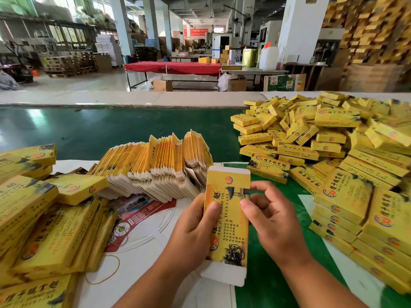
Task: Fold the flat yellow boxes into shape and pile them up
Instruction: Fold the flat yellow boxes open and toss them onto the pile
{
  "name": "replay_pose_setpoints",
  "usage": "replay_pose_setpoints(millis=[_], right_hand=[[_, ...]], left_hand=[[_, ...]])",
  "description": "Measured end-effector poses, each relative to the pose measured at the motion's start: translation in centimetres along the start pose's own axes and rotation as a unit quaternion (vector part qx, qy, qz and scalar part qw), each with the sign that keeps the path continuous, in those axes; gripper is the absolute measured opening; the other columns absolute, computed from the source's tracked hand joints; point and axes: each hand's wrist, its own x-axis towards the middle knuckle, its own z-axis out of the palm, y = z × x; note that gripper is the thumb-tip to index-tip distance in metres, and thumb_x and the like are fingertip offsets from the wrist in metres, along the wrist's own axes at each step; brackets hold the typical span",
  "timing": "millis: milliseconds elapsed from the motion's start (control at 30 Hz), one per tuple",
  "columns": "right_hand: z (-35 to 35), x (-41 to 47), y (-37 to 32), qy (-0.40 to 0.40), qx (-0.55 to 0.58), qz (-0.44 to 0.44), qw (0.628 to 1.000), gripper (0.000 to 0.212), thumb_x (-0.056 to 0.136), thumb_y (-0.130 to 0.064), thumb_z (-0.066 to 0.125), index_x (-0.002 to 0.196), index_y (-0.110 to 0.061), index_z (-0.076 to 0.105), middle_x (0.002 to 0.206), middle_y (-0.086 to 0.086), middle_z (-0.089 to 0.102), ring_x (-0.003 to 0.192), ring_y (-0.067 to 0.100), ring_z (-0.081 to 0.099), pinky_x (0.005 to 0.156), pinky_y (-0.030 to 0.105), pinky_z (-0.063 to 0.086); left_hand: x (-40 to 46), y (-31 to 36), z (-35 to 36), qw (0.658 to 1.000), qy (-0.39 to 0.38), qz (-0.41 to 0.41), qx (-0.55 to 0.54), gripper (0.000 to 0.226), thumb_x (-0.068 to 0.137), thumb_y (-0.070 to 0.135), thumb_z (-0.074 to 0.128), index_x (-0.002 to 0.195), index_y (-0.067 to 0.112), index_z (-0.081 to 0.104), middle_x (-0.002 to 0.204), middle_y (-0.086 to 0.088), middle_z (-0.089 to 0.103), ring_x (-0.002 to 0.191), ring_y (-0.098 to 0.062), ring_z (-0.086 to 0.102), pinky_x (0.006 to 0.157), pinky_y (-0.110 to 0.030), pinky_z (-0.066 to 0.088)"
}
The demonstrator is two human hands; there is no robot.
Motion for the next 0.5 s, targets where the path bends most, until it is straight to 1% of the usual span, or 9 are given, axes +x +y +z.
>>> replay_pose_setpoints(millis=[67, 133, 200, 233, 267, 333, 367, 433, 500], right_hand=[[-0.1, 0.0, 0.2, -0.017, -0.001, -0.001, 1.000, 0.013, 0.087, -0.037, 0.061, 0.098, -0.031, 0.065, 0.072, 0.014, 0.064, 0.063, 0.033, 0.059, 0.055, 0.038, 0.051], [-0.1, 0.1, 0.2, -0.036, -0.006, 0.002, 0.999, 0.010, 0.089, -0.036, 0.059, 0.090, -0.027, 0.064, 0.068, 0.009, 0.062, 0.058, 0.020, 0.056, 0.052, 0.028, 0.048], [0.0, 0.1, 0.3, -0.051, 0.001, 0.007, 0.999, 0.011, 0.089, -0.034, 0.058, 0.083, -0.025, 0.061, 0.065, 0.002, 0.059, 0.059, 0.005, 0.054, 0.055, 0.019, 0.046], [0.0, 0.2, 0.3, -0.054, 0.006, 0.014, 0.998, 0.013, 0.088, -0.033, 0.058, 0.082, -0.023, 0.060, 0.065, 0.003, 0.058, 0.059, 0.005, 0.054, 0.056, 0.019, 0.046], [-0.1, 0.2, 0.3, -0.055, 0.011, 0.023, 0.998, 0.016, 0.087, -0.035, 0.057, 0.081, -0.020, 0.060, 0.066, 0.008, 0.057, 0.060, 0.008, 0.054, 0.056, 0.022, 0.047], [-0.2, 0.3, 0.3, -0.053, 0.023, 0.041, 0.997, 0.022, 0.085, -0.037, 0.057, 0.079, -0.016, 0.058, 0.067, 0.017, 0.054, 0.060, 0.017, 0.051, 0.056, 0.030, 0.045], [-0.3, 0.3, 0.2, -0.050, 0.028, 0.049, 0.997, 0.024, 0.084, -0.038, 0.057, 0.078, -0.014, 0.057, 0.066, 0.019, 0.052, 0.059, 0.019, 0.049, 0.055, 0.031, 0.043], [-0.3, 0.3, 0.2, -0.041, 0.026, 0.061, 0.997, 0.027, 0.084, -0.040, 0.057, 0.076, -0.013, 0.055, 0.064, 0.022, 0.049, 0.056, 0.023, 0.045, 0.051, 0.033, 0.039], [-0.3, 0.3, 0.2, -0.032, 0.020, 0.065, 0.997, 0.028, 0.083, -0.040, 0.057, 0.075, -0.014, 0.054, 0.064, 0.023, 0.049, 0.055, 0.024, 0.044, 0.050, 0.035, 0.038]], left_hand=[[0.0, 0.0, 0.0, 1.000, 0.009, 0.004, 0.020, 0.018, 0.087, 0.040, 0.048, 0.094, 0.047, 0.064, 0.093, 0.003, 0.074, 0.082, -0.017, 0.073, 0.063, -0.023, 0.057], [0.1, -0.1, -0.2, 1.000, 0.009, 0.012, 0.013, 0.016, 0.089, 0.036, 0.053, 0.104, 0.040, 0.059, 0.095, -0.002, 0.074, 0.083, -0.023, 0.073, 0.063, -0.029, 0.058], [0.2, 0.1, -0.4, 1.000, 0.006, 0.016, -0.015, 0.026, 0.091, 0.032, 0.058, 0.115, 0.040, 0.052, 0.094, -0.007, 0.073, 0.080, -0.028, 0.073, 0.062, -0.040, 0.060], [0.2, 0.2, -0.5, 0.999, 0.006, 0.018, -0.030, 0.030, 0.091, 0.029, 0.060, 0.117, 0.040, 0.052, 0.092, -0.007, 0.073, 0.079, -0.029, 0.073, 0.061, -0.042, 0.060], [0.2, 0.2, -0.7, 0.999, 0.004, 0.022, -0.050, 0.032, 0.089, 0.024, 0.061, 0.117, 0.038, 0.053, 0.091, -0.008, 0.074, 0.079, -0.028, 0.073, 0.061, -0.040, 0.059], [0.3, 0.3, -0.9, 0.996, -0.006, 0.024, -0.081, 0.027, 0.087, 0.016, 0.062, 0.110, 0.030, 0.058, 0.092, -0.012, 0.074, 0.080, -0.027, 0.073, 0.064, -0.034, 0.058], [0.4, 0.2, -1.1, 0.996, -0.011, 0.021, -0.082, 0.025, 0.086, 0.016, 0.065, 0.107, 0.027, 0.059, 0.094, -0.015, 0.074, 0.081, -0.028, 0.073, 0.064, -0.034, 0.058], [0.5, 0.0, -1.2, 0.998, -0.017, 0.012, -0.060, 0.024, 0.081, 0.024, 0.072, 0.102, 0.026, 0.060, 0.095, -0.016, 0.074, 0.076, -0.028, 0.071, 0.057, -0.033, 0.055], [0.6, -0.1, -1.3, 0.999, -0.027, 0.007, -0.024, 0.023, 0.079, 0.033, 0.070, 0.099, 0.026, 0.063, 0.092, -0.013, 0.074, 0.067, -0.022, 0.067, 0.047, -0.027, 0.047]])
